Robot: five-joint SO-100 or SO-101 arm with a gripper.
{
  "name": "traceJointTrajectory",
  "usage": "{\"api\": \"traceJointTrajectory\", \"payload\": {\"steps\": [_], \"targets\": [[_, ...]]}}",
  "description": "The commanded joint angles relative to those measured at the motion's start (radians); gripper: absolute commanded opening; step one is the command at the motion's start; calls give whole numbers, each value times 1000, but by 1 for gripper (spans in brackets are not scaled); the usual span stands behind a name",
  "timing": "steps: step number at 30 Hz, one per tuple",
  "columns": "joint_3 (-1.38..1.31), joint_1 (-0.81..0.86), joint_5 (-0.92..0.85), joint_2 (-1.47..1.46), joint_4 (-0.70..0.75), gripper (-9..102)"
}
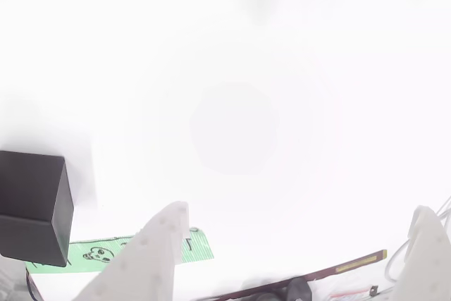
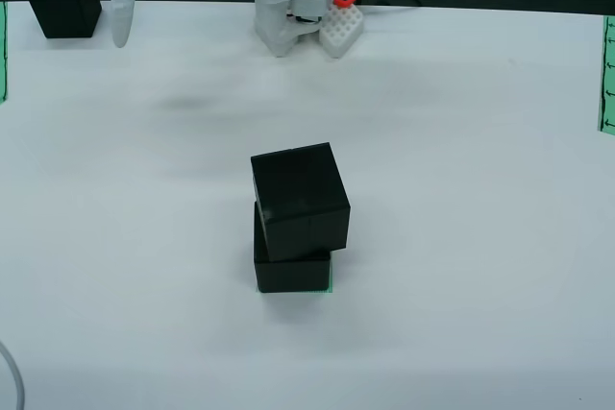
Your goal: Stack 3 Blocks on the chosen place.
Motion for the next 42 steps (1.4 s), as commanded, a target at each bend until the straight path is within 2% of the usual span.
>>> {"api": "traceJointTrajectory", "payload": {"steps": [1, 14, 25, 31, 37, 42], "targets": [[5, 66, -28, -18, -71, 39], [-29, 279, -179, -160, -232, 39], [-86, 408, -291, -304, -304, 39], [-201, 491, -314, -391, -282, 39], [-314, 578, -357, -451, -169, 39], [-334, 673, -486, -476, -147, 39]]}}
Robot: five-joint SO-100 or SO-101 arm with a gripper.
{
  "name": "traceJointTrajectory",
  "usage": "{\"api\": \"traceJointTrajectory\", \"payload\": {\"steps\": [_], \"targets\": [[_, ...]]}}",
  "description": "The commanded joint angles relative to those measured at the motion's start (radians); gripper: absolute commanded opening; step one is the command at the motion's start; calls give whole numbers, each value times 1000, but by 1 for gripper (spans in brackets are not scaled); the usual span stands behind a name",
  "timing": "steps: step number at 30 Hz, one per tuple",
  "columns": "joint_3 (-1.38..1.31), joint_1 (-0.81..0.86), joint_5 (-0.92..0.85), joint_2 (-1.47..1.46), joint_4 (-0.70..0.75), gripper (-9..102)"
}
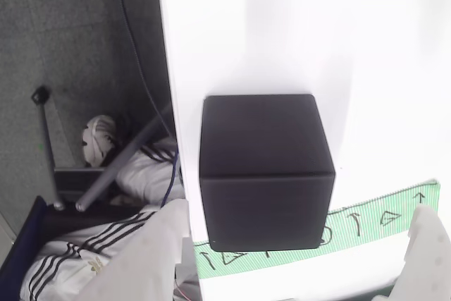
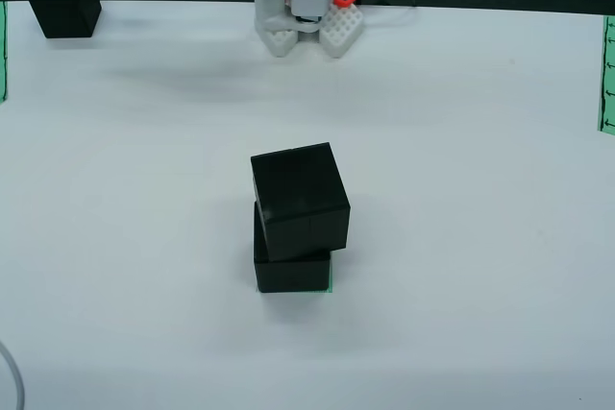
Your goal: Stack 3 Blocks on the chosen place.
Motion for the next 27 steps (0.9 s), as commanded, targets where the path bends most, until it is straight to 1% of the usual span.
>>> {"api": "traceJointTrajectory", "payload": {"steps": [1, 10, 17, 27], "targets": [[-55, 44, -46, -15, 6, 39], [-198, 58, -46, -183, -6, 39], [-238, 54, -43, -273, -61, 39], [-331, 25, -32, -391, -69, 39]]}}
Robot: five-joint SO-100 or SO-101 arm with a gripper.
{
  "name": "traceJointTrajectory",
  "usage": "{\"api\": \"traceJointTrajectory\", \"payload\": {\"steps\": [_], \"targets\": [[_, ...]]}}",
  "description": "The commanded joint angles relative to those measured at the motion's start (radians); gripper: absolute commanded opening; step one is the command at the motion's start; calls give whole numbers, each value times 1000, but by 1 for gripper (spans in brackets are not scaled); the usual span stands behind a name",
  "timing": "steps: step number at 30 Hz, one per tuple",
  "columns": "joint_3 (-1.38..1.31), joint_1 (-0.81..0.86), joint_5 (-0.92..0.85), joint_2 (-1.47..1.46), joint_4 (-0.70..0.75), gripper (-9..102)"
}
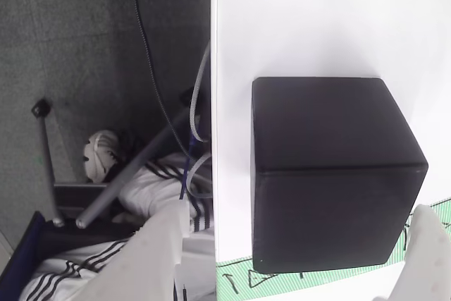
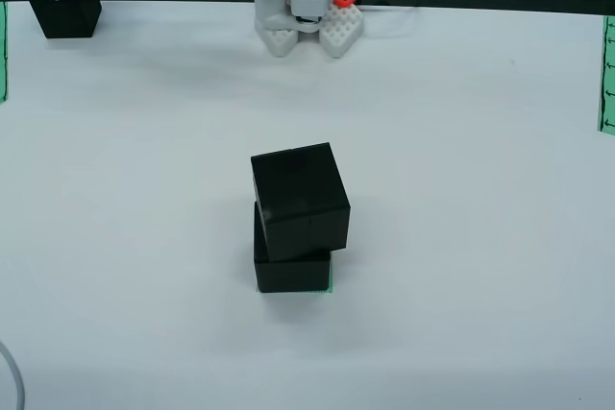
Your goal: Stack 3 Blocks on the chosen place.
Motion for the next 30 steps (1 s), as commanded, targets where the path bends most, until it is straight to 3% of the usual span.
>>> {"api": "traceJointTrajectory", "payload": {"steps": [1, 17, 30], "targets": [[-63, -6, 6, -18, -12, 39], [-141, -40, 9, -141, -9, 38], [-132, -55, 9, -161, 6, 20]]}}
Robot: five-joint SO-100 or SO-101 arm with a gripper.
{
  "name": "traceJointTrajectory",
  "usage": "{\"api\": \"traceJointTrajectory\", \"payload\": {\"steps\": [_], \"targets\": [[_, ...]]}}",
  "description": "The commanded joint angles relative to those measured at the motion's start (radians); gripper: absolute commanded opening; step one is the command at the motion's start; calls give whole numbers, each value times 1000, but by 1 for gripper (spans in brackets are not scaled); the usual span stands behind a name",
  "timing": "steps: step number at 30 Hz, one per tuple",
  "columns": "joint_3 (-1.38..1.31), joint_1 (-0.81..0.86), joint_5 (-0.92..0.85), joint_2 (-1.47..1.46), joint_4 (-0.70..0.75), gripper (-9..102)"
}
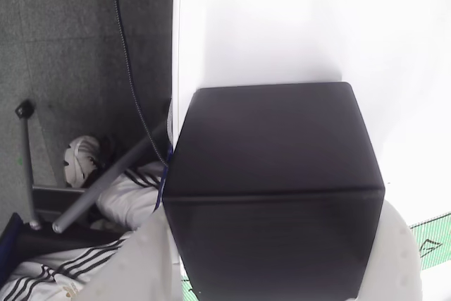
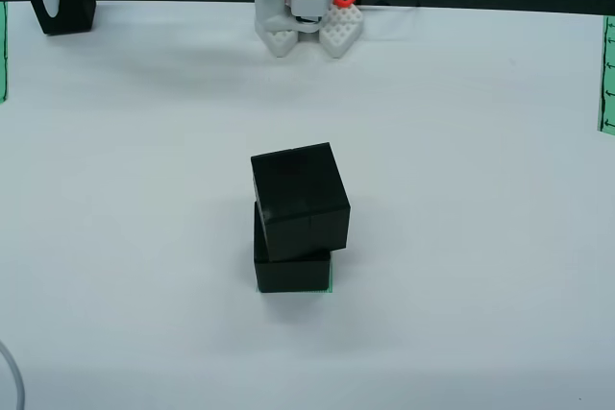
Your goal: Stack 3 Blocks on the chosen place.
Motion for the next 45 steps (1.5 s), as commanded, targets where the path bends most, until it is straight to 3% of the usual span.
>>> {"api": "traceJointTrajectory", "payload": {"steps": [1, 20, 31, 36, 40, 45], "targets": [[-15, -6, 6, 2, 11, 19], [-49, -46, 29, 81, 138, 18], [-58, -221, 173, 242, 268, 17], [-31, -302, 221, 342, 253, 17], [48, -387, 330, 425, 181, 17], [126, -502, 477, 534, 192, 17]]}}
